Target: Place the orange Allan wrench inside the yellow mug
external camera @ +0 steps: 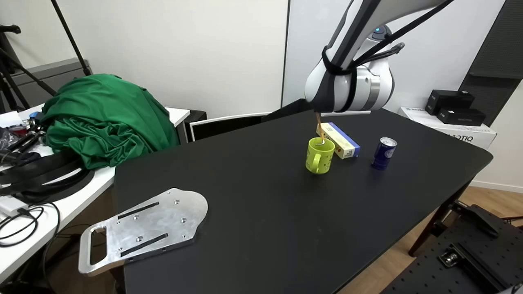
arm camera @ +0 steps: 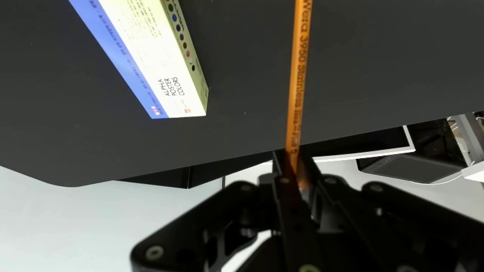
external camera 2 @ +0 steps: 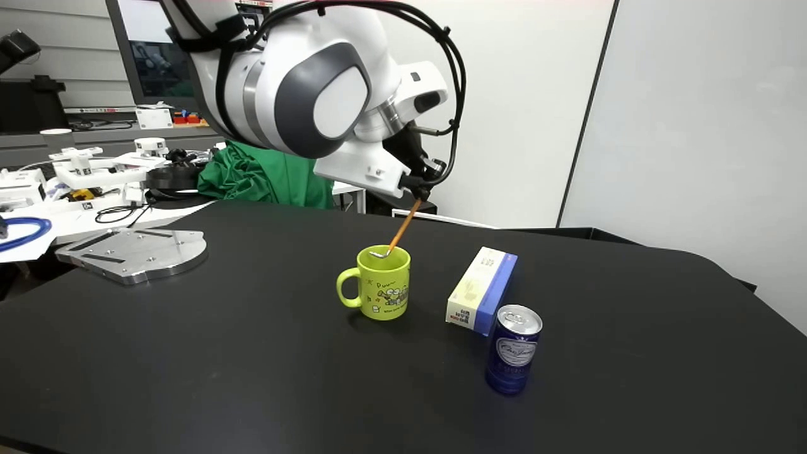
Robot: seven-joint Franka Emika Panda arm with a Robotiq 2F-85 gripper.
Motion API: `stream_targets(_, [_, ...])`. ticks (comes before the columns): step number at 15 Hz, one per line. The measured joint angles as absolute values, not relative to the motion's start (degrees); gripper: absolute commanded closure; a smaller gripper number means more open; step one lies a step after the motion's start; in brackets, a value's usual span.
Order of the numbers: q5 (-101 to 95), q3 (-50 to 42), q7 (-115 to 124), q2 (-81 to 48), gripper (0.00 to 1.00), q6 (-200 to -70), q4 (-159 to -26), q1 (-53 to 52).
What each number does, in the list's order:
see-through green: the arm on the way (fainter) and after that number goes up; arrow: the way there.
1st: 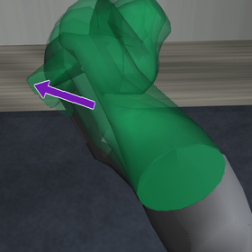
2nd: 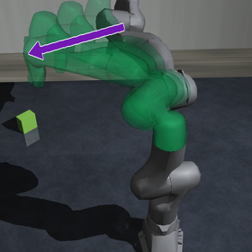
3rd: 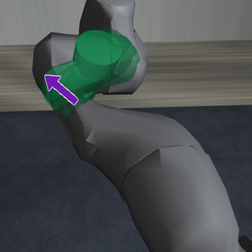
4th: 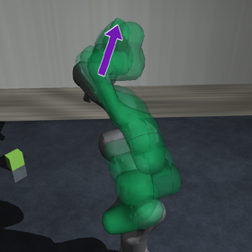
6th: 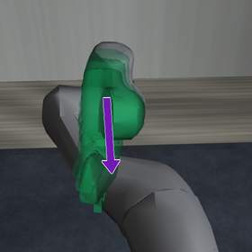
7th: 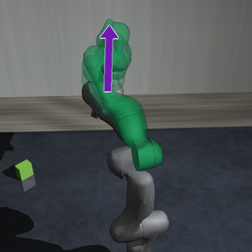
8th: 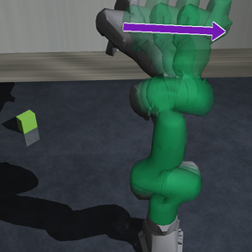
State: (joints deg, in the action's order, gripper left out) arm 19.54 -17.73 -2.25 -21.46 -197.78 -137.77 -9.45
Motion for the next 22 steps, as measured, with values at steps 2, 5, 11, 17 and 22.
stream_targets(2, [19.7, -18.1, -2.2, -21.9, 0.98, -197.8, -137.8, -10.1])
stream_targets(5, [20.1, -18.6, -2.2, -22.6, 0.98, -197.8, -137.8, -11.1])
stream_targets(11, [20.3, -19.3, -2.2, -24.0, 0.98, -197.8, -137.9, -12.8])
stream_targets(17, [20.3, -19.7, -2.3, -25.9, 0.98, -197.8, -138.8, -14.5])
stream_targets(22, [20.3, -20.9, -2.3, -26.2, 0.59, -197.8, -139.0, -16.2])
